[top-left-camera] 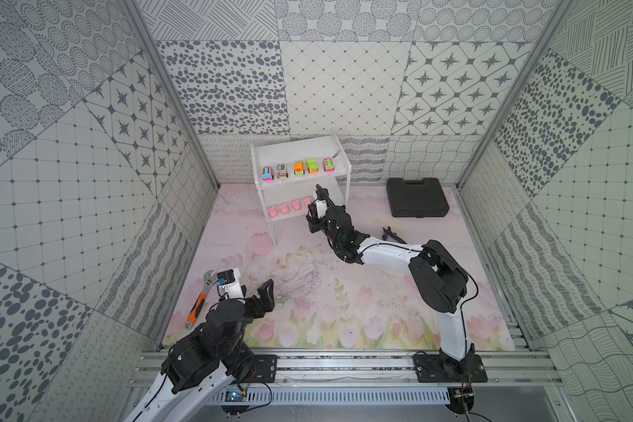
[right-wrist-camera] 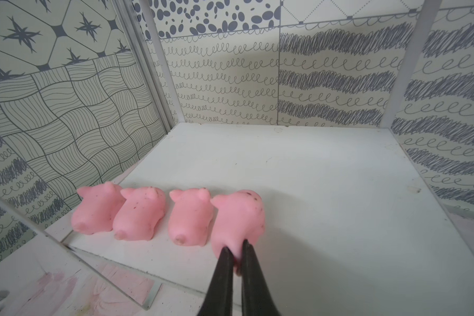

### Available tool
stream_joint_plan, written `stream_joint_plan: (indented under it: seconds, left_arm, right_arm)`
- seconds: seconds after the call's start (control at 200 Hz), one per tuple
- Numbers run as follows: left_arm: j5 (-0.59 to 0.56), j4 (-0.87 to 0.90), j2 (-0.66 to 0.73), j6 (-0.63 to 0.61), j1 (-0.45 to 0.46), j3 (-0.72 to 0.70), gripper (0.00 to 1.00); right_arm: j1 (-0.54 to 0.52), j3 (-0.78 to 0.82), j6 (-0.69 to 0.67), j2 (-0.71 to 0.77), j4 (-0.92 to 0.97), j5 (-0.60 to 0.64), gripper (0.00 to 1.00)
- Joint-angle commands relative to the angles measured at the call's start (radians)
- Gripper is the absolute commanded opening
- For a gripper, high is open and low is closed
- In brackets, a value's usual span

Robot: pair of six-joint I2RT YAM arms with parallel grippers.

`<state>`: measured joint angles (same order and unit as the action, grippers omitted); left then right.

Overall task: Organize plastic toys on shelves
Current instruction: Place the plastic toy on the shelf.

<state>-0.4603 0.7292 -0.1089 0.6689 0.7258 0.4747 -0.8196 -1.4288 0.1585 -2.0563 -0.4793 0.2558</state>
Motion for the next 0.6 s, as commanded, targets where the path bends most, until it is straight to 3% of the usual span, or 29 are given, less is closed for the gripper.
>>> stream_joint_plan:
  seconds: [0.0, 0.275, 0.595]
  left_arm:
    - [-0.038, -0.001, 0.006, -0.013, 0.000, 0.007, 0.95]
    - [-0.038, 0.003, 0.008, -0.011, 0.000, 0.010, 0.95]
    - [-0.041, 0.004, 0.007, -0.012, 0.001, 0.010, 0.95]
  right_arm:
    - [-0.008, -0.019, 0.035, -0.020, -0.036, 0.004, 0.11]
    - [-0.008, -0.036, 0.055, -0.033, -0.012, -0.002, 0.12]
    - [-0.009, -0.036, 0.058, -0.032, -0.003, 0.005, 0.26]
